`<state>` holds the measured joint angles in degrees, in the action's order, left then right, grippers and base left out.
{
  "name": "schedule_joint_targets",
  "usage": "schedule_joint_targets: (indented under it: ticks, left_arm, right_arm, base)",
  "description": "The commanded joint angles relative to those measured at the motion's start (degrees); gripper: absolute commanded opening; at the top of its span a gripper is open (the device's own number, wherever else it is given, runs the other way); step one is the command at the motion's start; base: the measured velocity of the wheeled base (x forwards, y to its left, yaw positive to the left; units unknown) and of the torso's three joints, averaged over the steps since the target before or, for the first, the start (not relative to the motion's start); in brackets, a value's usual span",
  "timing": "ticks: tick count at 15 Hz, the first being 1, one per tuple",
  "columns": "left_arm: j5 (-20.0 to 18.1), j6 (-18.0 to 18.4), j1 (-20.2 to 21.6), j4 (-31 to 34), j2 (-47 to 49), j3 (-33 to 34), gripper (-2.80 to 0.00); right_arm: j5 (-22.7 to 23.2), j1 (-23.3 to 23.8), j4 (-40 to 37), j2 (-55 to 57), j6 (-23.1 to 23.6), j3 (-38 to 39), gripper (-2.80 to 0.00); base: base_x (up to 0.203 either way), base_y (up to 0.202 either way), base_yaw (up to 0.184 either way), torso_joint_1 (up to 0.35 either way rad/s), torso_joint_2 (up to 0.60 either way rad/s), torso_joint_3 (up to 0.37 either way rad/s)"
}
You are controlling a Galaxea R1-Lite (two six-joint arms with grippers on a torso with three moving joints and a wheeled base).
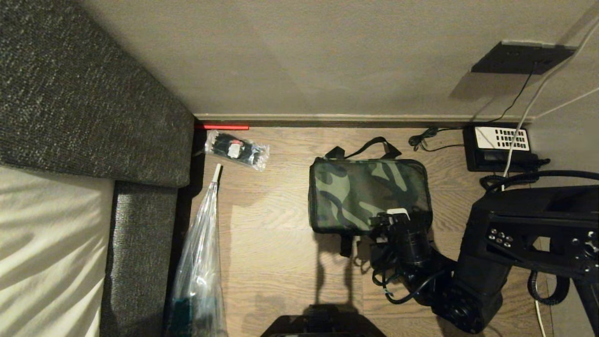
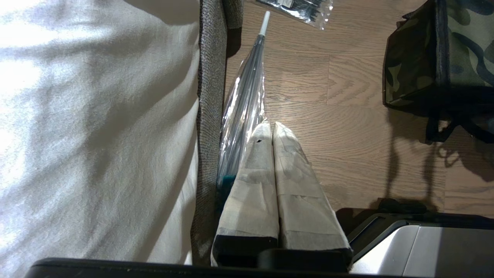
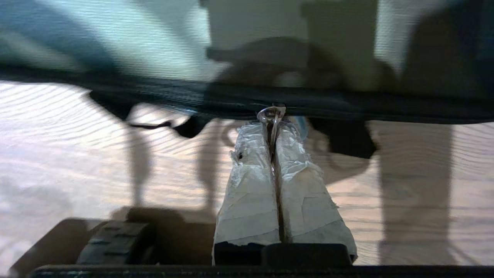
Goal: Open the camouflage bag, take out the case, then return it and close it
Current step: Open the top of the storage box
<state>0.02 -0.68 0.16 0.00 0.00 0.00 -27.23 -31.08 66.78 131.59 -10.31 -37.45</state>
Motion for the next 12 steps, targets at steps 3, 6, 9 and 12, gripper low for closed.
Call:
schedule_joint_targets:
  ticks: [3,6,9,12]
  left_arm:
    - [0.1,0.0,0.0,0.0,0.0,0.0,-2.80]
    - [0.1,0.0,0.0,0.0,0.0,0.0,-2.80]
    - [0.1,0.0,0.0,0.0,0.0,0.0,-2.80]
    - [0.1,0.0,0.0,0.0,0.0,0.0,-2.80]
  right_arm:
    - [-1.9,3.4,1.3,0.3,-0.3,2.8,-2.80]
    - [-2.1,4.9,1.0,-0.4,0.2,2.1,-2.80]
    - [-1.6,7.0,0.7,0.0,2.8,2.2,-2.80]
    - [-2.1,7.5,0.7,0.9,2.4,4.2,-2.80]
  base:
    - [0.000,0.000,0.000,0.000,0.00,0.000]
    - [0.000,0.000,0.000,0.000,0.00,0.000]
    - [0.000,0.000,0.000,0.000,0.00,0.000]
    - [0.000,0.000,0.000,0.000,0.00,0.000]
